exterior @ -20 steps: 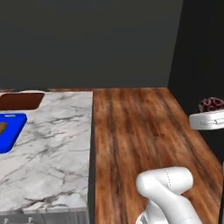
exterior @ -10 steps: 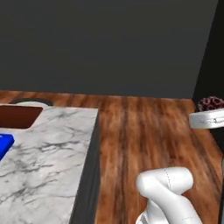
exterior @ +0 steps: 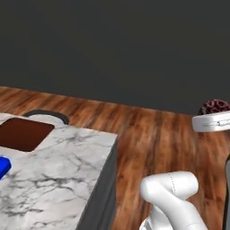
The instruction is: Take the cake and donut from the fridge and place them on the empty tray on the dining counter.
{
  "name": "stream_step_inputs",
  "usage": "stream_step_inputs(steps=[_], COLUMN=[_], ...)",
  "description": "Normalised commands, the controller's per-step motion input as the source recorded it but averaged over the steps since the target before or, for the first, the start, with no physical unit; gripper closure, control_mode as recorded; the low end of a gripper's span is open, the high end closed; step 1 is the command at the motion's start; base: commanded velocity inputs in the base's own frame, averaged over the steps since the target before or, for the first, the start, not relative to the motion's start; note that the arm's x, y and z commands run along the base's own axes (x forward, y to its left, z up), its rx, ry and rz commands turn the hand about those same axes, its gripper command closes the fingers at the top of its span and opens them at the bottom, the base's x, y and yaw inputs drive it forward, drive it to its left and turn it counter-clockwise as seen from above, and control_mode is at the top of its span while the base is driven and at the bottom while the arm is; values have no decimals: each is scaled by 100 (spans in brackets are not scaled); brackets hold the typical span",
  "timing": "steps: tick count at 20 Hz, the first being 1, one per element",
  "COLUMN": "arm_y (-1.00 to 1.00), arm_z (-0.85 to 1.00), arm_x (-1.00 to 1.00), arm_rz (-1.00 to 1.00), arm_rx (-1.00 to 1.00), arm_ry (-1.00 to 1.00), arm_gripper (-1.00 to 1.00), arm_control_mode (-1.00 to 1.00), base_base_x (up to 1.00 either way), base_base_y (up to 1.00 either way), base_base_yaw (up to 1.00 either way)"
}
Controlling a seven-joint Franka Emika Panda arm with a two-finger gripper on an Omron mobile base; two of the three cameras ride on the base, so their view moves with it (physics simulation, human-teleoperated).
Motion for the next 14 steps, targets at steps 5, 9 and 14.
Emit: stream_step_inputs(steps=[5, 9, 14], arm_y=[0, 0, 0], arm_z=[0, 0, 0], arm_x=[0, 0, 0], arm_rz=[0, 0, 0], arm_rx=[0, 0, 0], arm_ry=[0, 0, 0], arm_gripper=[100, 100, 100], arm_control_mode=[100, 100, 100], base_base_x=[100, 100, 100], base_base_y=[-95, -89, -58], base_base_yaw=[11, 16, 26])
